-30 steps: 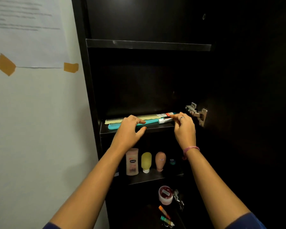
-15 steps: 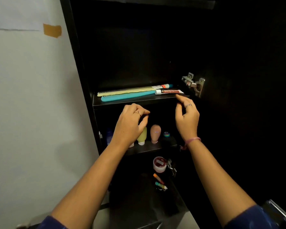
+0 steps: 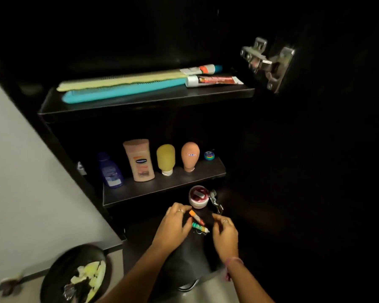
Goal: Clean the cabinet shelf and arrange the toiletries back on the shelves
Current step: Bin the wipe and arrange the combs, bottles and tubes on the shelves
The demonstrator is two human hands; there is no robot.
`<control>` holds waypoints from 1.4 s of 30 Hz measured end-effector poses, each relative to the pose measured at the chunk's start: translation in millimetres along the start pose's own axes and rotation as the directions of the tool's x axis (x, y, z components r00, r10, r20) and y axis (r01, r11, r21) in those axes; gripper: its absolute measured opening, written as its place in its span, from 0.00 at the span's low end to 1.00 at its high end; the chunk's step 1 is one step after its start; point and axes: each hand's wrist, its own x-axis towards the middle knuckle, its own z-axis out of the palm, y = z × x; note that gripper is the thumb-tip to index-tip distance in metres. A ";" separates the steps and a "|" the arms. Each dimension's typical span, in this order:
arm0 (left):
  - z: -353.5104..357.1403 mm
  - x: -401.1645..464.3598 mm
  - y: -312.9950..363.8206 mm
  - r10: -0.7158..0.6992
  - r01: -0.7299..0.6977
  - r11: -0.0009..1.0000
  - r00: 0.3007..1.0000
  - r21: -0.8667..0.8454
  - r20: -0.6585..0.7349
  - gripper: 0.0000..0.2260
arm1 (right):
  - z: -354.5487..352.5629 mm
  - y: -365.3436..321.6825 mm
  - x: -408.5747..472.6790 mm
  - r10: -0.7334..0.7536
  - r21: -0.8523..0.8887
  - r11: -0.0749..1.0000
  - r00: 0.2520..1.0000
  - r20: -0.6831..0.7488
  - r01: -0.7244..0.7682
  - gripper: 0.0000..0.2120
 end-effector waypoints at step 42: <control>-83.7 -126.7 39.7 -0.242 0.038 0.853 0.913 -0.520 -0.329 0.33 | -37.4 -104.1 -131.9 -0.498 0.338 0.837 0.855 0.146 0.430 0.22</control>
